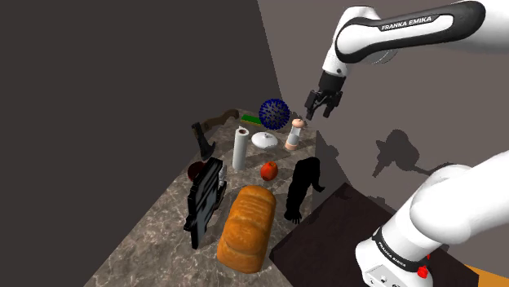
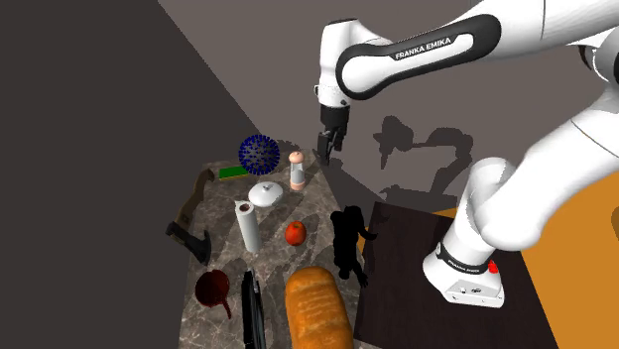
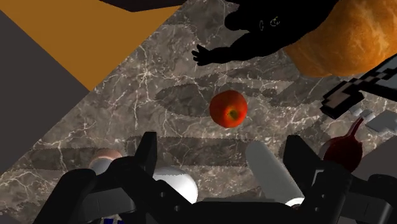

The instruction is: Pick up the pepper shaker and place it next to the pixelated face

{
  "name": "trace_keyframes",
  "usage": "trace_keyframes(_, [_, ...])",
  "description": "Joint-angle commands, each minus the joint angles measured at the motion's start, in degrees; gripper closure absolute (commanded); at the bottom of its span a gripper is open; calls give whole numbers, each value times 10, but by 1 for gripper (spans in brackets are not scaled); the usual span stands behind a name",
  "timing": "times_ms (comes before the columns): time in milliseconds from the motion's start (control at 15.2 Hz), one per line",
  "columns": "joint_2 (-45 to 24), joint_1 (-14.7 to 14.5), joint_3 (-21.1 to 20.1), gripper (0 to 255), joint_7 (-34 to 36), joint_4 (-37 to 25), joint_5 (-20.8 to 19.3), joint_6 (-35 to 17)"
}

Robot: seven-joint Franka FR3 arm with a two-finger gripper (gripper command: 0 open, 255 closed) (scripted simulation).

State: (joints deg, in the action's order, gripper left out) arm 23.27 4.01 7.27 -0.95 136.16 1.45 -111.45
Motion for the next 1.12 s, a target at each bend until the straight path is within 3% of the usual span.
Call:
trace_keyframes(0, [-36, 4, 12, 0, -14, -14, 2, -23])
trace_keyframes(528, [-196, 24, 62, 0, -89, -102, 33, -90])
trace_keyframes(1056, [-366, 61, 85, 0, -164, -234, 95, -114])
